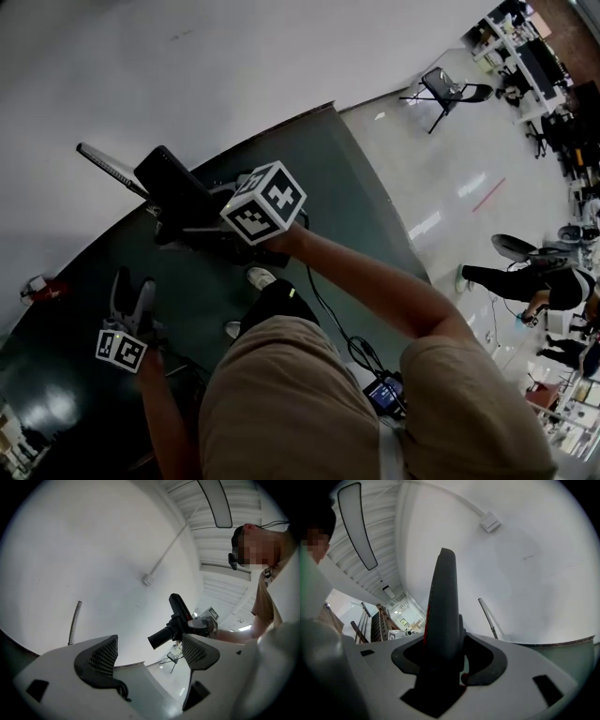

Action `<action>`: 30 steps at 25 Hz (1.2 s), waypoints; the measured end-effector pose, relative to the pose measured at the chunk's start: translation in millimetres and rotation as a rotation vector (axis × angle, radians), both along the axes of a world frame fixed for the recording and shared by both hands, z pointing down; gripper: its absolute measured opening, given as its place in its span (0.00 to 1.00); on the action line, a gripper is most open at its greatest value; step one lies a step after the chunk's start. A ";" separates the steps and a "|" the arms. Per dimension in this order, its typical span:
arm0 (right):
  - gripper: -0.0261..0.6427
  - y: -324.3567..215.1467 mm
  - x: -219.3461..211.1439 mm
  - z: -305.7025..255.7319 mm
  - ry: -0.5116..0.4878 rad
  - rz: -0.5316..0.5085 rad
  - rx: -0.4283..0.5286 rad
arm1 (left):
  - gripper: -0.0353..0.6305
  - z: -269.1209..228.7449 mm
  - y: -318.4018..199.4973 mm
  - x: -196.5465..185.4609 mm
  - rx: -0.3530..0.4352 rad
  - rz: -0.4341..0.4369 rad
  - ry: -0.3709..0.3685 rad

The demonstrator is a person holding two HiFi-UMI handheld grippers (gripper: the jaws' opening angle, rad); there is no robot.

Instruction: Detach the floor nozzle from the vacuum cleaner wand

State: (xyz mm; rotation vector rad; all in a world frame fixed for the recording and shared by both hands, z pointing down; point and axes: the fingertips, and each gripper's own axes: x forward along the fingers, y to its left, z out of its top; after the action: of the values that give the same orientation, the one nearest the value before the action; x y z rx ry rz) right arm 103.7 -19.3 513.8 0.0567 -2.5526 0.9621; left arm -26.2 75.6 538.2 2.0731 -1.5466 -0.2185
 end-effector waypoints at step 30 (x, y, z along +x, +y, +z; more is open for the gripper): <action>0.38 24.9 -16.0 107.5 -0.028 0.243 -0.086 | 0.65 91.3 85.2 -93.4 -0.116 -0.252 0.093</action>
State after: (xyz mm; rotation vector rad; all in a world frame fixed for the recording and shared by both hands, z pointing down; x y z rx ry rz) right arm 87.7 5.6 621.3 0.3371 -2.5677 1.1682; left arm -119.6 160.8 629.6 1.7536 -1.7186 -0.3052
